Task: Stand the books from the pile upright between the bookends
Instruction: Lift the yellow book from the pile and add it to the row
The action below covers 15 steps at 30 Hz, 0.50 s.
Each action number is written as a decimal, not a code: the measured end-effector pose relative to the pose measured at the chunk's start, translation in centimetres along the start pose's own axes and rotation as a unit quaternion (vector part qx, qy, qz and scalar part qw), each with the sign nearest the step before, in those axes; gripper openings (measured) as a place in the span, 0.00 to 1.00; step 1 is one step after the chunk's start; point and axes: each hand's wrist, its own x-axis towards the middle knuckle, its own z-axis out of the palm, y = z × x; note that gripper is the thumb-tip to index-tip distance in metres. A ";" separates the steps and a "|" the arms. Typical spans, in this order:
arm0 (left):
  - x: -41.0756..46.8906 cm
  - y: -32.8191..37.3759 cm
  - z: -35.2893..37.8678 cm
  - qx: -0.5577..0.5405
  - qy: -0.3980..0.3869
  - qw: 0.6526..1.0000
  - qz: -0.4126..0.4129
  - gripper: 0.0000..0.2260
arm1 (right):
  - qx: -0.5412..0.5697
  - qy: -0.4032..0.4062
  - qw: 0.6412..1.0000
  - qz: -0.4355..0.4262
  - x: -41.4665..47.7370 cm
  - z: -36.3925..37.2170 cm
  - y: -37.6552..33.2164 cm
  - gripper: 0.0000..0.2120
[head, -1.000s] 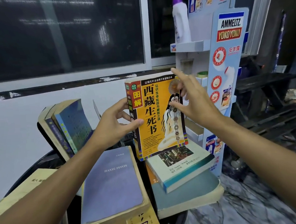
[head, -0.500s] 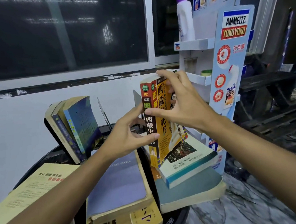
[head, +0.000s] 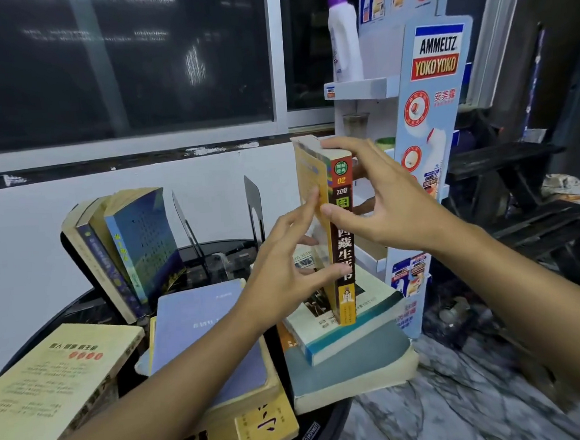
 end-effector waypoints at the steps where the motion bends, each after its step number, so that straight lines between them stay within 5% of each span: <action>1: 0.0 0.1 0.5 -0.002 0.008 1.000 -0.005 0.47 | -0.002 0.012 1.000 0.008 -0.1 0.0 -0.2 0.33; 15: -0.2 0.4 2.8 0.038 0.050 0.998 -0.022 0.47 | -0.119 0.091 0.986 0.069 0.1 0.5 -2.8 0.26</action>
